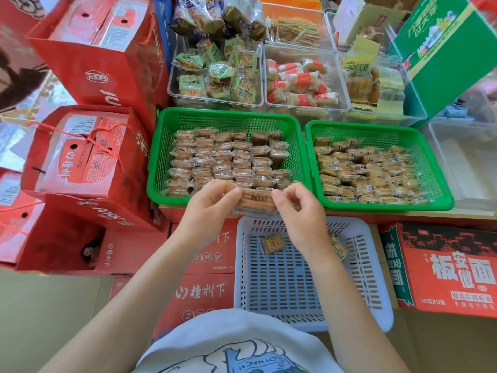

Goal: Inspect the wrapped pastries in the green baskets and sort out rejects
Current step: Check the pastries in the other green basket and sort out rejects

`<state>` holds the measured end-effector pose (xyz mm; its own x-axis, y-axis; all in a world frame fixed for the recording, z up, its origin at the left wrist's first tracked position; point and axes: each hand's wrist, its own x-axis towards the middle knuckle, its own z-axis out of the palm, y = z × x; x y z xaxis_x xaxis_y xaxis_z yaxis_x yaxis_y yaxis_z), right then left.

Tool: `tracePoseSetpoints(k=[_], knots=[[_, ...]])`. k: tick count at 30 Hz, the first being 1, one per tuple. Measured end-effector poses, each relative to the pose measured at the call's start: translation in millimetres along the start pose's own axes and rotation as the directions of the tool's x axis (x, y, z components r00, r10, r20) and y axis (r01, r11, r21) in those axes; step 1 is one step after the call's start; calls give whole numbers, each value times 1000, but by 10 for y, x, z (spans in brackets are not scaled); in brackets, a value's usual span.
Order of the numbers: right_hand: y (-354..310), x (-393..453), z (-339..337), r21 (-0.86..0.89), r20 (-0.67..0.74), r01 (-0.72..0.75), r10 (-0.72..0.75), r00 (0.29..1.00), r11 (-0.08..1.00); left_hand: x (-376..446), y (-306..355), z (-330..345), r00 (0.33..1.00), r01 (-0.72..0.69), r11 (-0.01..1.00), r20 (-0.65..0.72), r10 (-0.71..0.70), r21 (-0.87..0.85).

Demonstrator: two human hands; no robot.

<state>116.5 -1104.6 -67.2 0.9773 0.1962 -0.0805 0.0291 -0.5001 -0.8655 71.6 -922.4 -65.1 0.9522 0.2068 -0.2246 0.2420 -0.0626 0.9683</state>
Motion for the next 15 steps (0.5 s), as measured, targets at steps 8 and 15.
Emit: tracePoseSetpoints(k=[8,15], knots=[[21,178,63,271,100,-166,144,985,948,142,-96,-15,994,79,994,86,-73,-73],[66,383,75,384,75,-326,322,944,864,412,-261,9,982,121,971,169,-87,-204]])
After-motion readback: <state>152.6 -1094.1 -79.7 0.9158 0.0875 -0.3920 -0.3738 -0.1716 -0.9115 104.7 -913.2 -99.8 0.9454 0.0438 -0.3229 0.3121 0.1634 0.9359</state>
